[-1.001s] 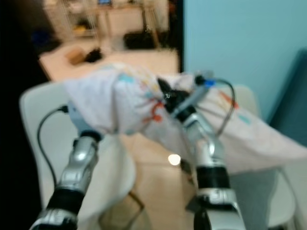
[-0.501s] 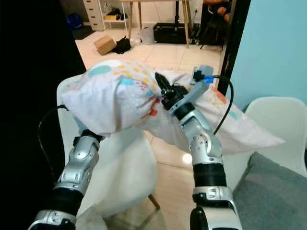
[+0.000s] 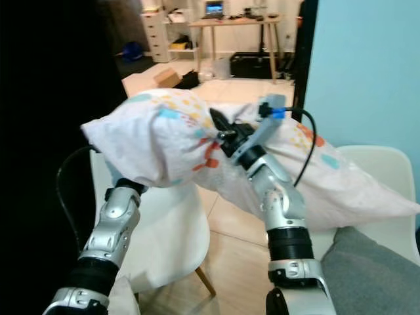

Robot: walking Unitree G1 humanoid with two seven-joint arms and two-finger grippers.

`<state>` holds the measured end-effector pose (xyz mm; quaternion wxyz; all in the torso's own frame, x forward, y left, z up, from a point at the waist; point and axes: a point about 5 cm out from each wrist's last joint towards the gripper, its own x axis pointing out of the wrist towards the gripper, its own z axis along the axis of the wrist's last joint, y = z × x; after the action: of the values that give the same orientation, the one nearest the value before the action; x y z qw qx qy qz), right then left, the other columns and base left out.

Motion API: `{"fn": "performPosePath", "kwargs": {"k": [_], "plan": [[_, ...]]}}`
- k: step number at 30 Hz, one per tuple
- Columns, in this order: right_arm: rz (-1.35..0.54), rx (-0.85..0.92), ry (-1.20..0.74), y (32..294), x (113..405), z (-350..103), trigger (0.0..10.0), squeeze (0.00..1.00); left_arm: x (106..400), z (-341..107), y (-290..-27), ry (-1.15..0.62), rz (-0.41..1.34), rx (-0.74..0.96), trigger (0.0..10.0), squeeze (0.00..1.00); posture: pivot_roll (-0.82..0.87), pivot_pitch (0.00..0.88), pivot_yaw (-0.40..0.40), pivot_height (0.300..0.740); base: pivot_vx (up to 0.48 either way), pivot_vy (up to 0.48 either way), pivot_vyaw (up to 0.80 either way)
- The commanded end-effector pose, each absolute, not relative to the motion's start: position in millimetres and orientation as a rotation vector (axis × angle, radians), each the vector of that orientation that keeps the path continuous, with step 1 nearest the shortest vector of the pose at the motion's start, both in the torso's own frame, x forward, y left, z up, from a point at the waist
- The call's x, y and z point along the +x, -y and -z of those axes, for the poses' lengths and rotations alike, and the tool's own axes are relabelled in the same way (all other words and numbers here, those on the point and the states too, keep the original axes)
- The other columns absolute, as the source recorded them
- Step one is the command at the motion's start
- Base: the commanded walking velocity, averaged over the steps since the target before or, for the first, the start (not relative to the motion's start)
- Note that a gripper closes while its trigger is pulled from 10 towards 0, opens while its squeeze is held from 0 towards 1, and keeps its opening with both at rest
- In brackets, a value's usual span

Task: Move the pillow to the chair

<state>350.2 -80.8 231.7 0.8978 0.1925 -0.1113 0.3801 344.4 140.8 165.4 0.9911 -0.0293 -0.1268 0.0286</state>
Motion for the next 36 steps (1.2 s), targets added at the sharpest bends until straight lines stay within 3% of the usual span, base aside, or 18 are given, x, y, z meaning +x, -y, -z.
{"fn": "performPosePath", "kwargs": {"k": [1, 20, 31, 36], "plan": [[-0.868, 0.357, 0.278, 68.6, 344.0, -244.2, 10.0, 0.0, 343.5, -166.0, -138.2, 0.259, -0.031, -0.045, 10.0, 0.0, -0.26, 0.0, 0.055, 0.738, 0.0, 0.0, 0.0], [-0.895, 0.309, 0.24, 64.5, 341.4, -235.7, 10.0, 0.0, 341.9, -173.4, -137.4, 0.29, -0.024, -0.031, 10.0, 0.0, -0.26, 0.0, 0.059, 0.738, 0.346, 0.0, 0.0], [-1.008, 0.284, 0.24, 56.2, 328.6, -233.6, 10.0, 0.0, 341.6, -173.4, -137.4, 0.287, -0.03, -0.022, 10.0, 0.0, -0.26, 0.0, 0.064, 0.738, 0.398, 0.0, 0.8], [-1.025, 0.281, 0.238, 54.6, 326.5, -232.7, 10.0, 0.0, 342.0, -172.9, -138.2, 0.283, -0.043, -0.031, 10.0, 0.0, -0.26, 0.0, 0.065, 0.738, 0.0, 0.0, 0.24]]}}
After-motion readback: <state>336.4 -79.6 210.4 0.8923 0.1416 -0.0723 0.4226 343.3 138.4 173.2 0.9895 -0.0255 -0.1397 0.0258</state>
